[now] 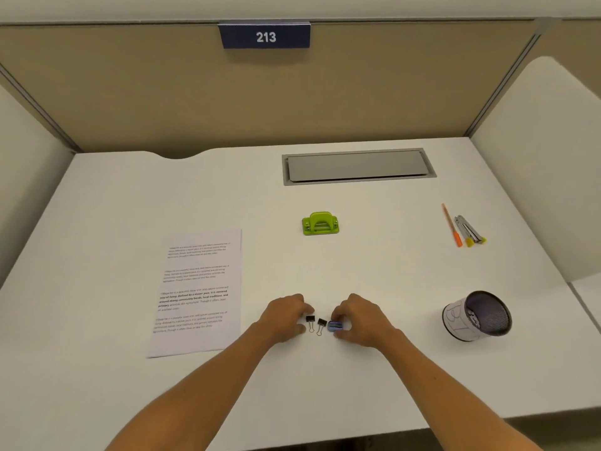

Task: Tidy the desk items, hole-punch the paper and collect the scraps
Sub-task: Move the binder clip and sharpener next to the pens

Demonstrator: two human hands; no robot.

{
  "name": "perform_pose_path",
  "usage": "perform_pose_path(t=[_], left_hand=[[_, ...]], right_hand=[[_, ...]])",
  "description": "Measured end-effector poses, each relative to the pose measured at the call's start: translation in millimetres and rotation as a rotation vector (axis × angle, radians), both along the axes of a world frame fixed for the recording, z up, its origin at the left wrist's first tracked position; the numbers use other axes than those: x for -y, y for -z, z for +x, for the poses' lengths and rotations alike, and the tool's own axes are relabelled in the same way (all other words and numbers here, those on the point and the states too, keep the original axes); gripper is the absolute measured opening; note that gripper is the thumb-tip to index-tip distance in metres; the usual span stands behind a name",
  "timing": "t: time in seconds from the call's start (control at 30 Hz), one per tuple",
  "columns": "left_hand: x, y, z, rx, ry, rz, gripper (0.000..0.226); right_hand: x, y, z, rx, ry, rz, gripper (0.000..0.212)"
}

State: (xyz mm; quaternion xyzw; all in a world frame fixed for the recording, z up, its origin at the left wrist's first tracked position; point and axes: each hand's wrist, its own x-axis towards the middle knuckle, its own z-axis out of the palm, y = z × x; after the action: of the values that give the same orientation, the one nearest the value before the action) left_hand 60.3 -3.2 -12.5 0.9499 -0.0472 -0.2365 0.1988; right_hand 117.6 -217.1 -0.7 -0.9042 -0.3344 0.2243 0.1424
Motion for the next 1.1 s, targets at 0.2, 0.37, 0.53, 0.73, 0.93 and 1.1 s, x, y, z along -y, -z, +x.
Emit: perform_pose_path(t=[0.2,0.37,0.53,0.73,0.93,1.1], left_hand=[[1,-2,4,0.049,0.136,0.044,0.029],[-4,-5,10,0.058,0.228,0.059,0.031],[-3,-5,10,0.063,0.154,0.030,0.029],[18,-4,-1,0.099,-0.009,0.123,0.033],[35,-6,-9,0.114,-0.133,0.163,0.009],[45,-4,-21,0.151,-0.425,0.008,0.017]], right_hand=[[3,-7,-3,0.018,0.076,0.027,0.028],[13,-10,-7,0.020,0.133,0.016,0.028],[19,-11,-8,0.015,0.151,0.001,0.028],[19,-13,2,0.017,0.136,-0.002,0.027],[18,-10,17,0.014,0.069,0.014,0.025],[23,-10,25,0.006,0.018,0.041,0.026]])
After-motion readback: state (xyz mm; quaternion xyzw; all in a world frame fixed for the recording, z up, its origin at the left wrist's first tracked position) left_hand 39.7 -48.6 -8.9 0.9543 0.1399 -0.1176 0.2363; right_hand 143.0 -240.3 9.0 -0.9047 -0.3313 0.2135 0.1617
